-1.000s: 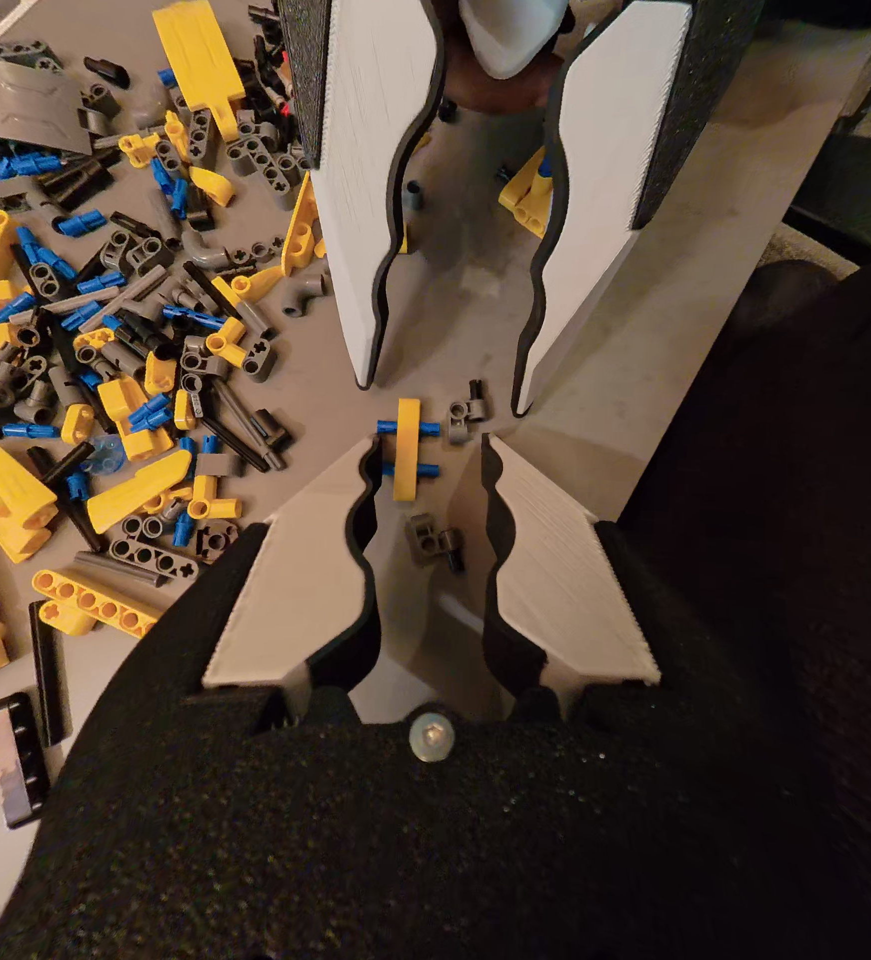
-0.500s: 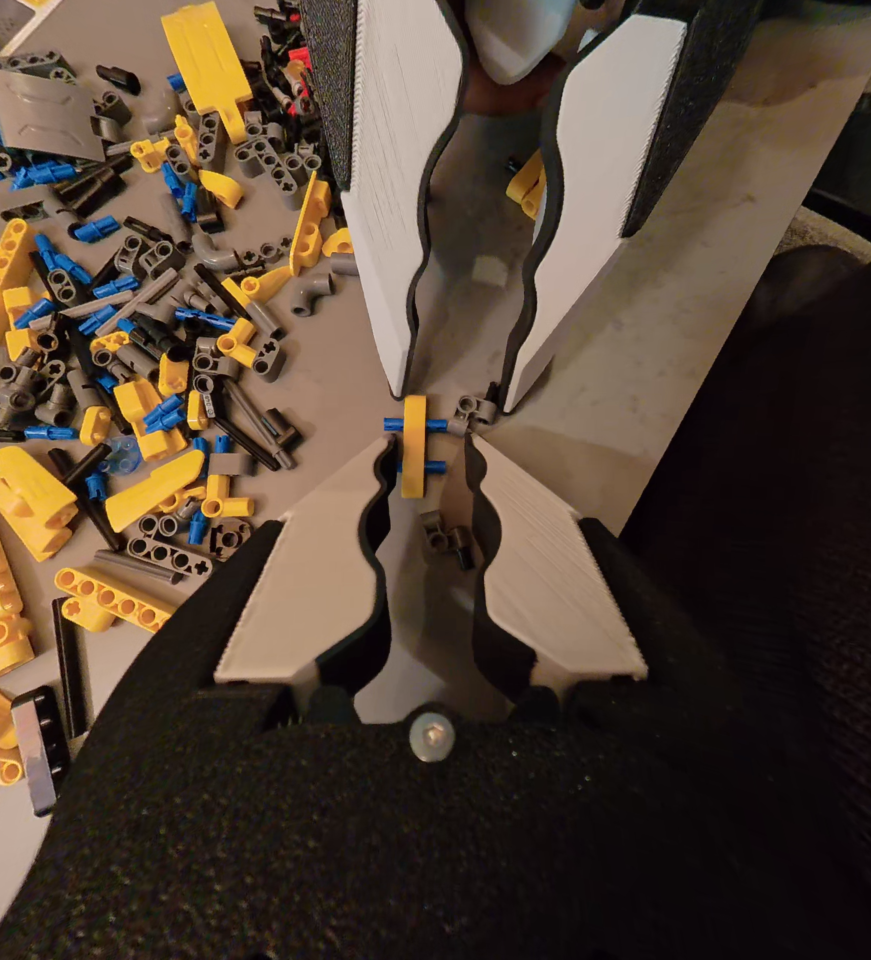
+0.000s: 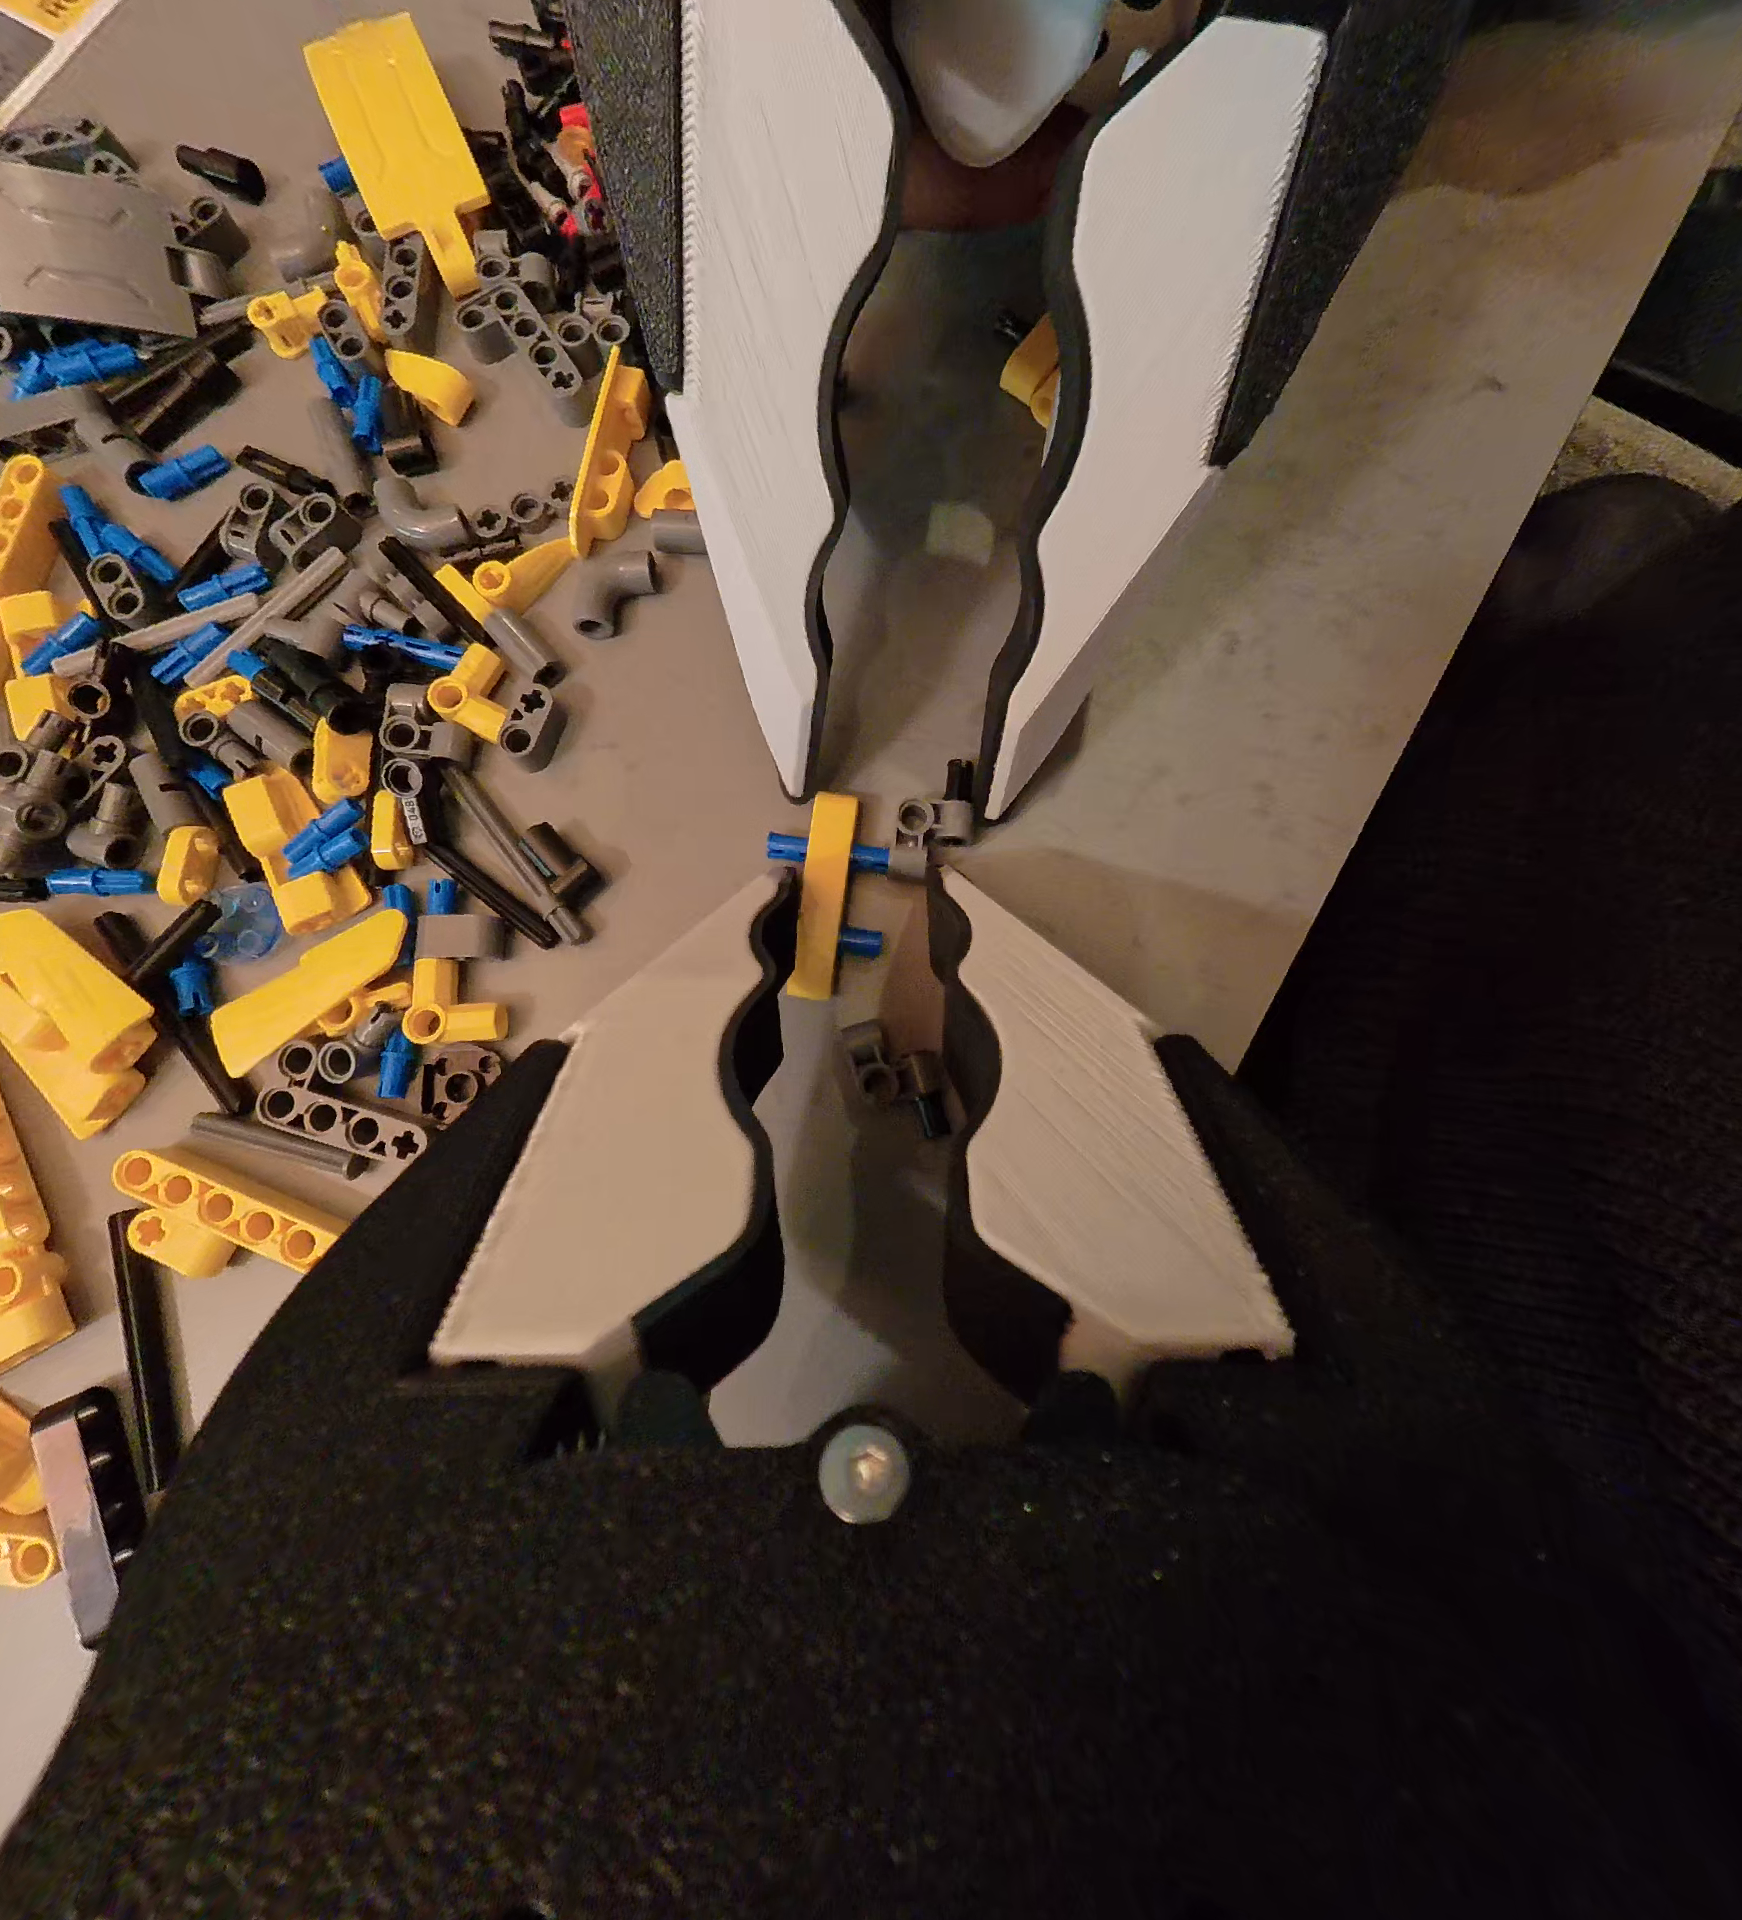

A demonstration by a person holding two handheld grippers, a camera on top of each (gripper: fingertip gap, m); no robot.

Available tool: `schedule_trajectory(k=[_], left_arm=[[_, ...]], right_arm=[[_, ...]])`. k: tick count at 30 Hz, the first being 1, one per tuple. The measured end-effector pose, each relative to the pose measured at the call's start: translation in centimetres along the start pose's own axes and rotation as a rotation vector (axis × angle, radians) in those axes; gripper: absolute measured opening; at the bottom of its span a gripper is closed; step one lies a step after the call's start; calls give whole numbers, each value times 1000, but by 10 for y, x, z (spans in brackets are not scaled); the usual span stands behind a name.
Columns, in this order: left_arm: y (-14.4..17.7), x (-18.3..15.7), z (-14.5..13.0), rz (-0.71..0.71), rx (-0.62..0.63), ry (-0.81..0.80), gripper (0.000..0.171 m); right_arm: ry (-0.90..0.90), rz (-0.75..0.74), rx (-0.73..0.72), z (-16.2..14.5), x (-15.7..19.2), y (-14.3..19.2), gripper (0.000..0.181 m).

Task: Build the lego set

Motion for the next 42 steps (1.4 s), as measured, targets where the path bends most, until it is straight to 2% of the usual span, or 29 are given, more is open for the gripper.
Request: schedule_trajectory(k=[13,14,15,22,26,33,34,35,38,42], left_arm=[[0,-1,0,-28,4,-32,22],[0,-1,0,-37,5,-29,24],[0,1,0,-30,3,-22,24],[2,4,-1,-16,11,-39,22],[2,4,-1,-19,2,-33,20],[2,5,-1,-29,5,-30,20],[2,4,-1,-34,6,-27,20],[2,4,-1,-37,5,-24,20],[2,4,-1,-37,0,-20,20],[2,4,-1,-39,1,-21,20]], right_arm=[[22,2,-6,0,1,0,30],[24,6,-6,0,2,0,27],[34,26,-6,0,4,1,7],[36,24,-4,2,6,-1,6],[40,-1,-4,1,2,-1,18],[24,9,-19,1,1,0,19],[18,0,-15,1,-1,1,26],[14,-31,-3,0,-5,2,41],[19,-73,-12,3,-11,9,41],[-4,-45,-6,1,-8,0,44]])
Point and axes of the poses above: each gripper's, where its closed fingertips meet, y back along the fingers, z out of its top, x = y × z across the jaws, the point moved 1 cm from there along y, back along the fingers, and after that the axes turned 12 degrees about y, right-handed, at the moved point
